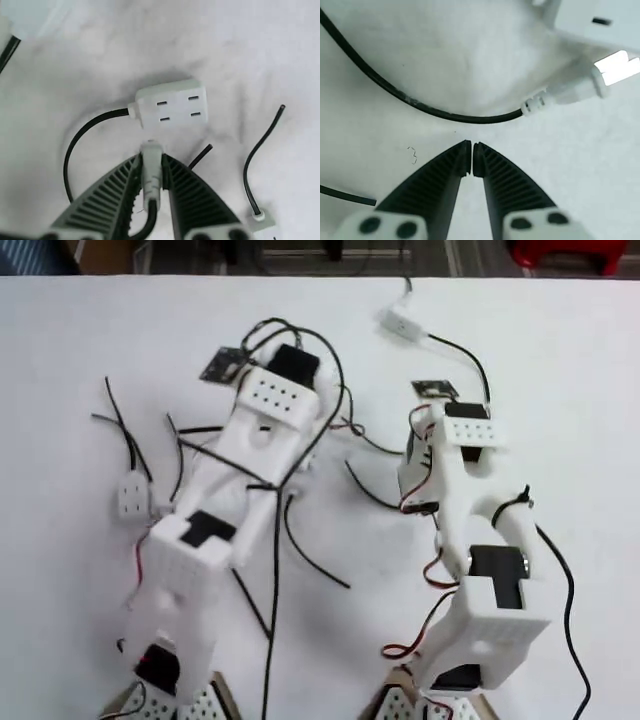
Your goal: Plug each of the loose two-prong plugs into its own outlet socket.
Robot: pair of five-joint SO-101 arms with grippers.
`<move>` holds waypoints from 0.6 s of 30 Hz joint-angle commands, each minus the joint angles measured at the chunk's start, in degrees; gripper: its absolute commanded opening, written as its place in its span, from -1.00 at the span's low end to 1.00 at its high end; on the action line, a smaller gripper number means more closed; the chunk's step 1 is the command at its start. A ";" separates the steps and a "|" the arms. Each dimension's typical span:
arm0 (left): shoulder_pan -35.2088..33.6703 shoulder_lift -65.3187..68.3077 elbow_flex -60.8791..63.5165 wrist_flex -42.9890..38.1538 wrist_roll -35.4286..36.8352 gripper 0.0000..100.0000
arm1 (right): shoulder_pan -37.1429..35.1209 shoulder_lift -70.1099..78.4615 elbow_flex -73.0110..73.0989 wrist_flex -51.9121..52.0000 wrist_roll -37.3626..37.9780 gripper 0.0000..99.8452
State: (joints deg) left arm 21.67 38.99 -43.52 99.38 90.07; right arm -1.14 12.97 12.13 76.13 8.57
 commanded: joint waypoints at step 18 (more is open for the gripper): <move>-2.86 5.58 -10.02 -1.67 0.53 -0.95 | -0.31 -1.63 -0.18 -0.66 -0.18 -0.96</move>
State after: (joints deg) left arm 19.12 45.05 -51.25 98.51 90.07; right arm -1.14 12.97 12.13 75.87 8.57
